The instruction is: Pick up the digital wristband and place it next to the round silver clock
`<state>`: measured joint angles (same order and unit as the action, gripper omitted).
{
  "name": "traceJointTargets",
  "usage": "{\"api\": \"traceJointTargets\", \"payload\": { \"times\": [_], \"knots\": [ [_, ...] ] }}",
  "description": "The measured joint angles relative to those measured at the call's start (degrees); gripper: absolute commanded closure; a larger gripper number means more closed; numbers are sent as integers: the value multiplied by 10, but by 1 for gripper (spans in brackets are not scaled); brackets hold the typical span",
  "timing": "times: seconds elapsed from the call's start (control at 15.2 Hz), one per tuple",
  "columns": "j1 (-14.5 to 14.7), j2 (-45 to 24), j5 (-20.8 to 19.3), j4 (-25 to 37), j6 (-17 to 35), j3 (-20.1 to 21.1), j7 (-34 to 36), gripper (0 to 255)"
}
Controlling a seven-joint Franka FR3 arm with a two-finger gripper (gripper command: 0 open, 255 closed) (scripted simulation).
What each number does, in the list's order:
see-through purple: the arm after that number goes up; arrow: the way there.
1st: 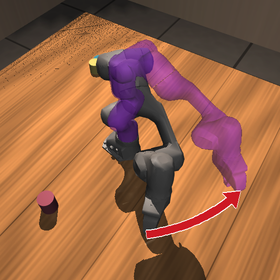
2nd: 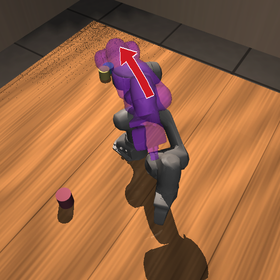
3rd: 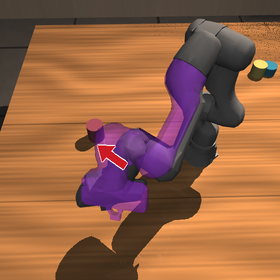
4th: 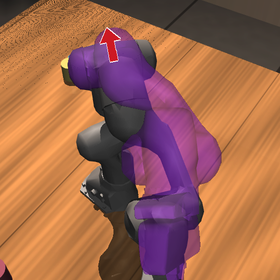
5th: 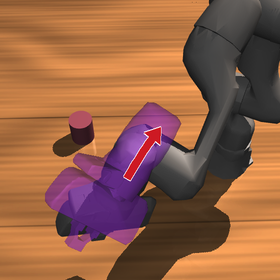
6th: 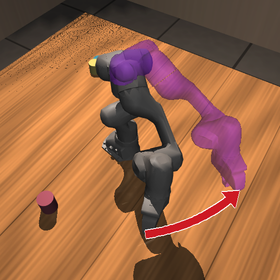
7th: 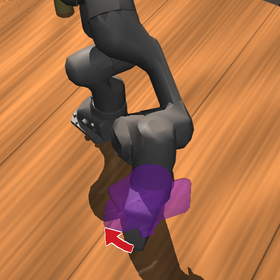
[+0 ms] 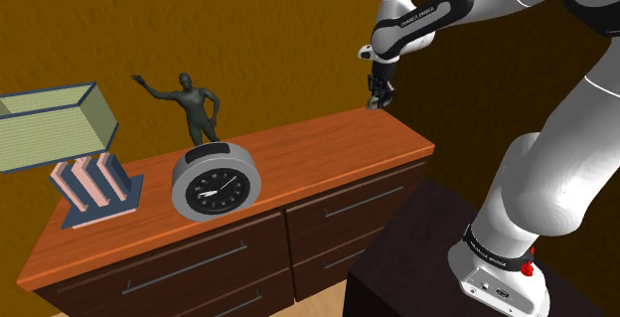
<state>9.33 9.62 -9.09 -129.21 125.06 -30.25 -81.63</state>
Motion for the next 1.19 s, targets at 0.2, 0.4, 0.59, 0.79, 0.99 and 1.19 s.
{"api": "traceJointTargets", "payload": {
  "times": [0.2,0.4,0.59,0.79,0.99,1.19],
  "knots": [
    [0,12,-4,14,-25,4,3,255],
    [1,19,-6,31,-49,7,5,255],
    [1,25,-6,50,-74,10,6,255],
    [1,32,-8,67,-97,12,5,255],
    [2,38,-9,84,-119,15,6,255],
    [3,41,-8,104,-142,18,6,255]
  ]
}}
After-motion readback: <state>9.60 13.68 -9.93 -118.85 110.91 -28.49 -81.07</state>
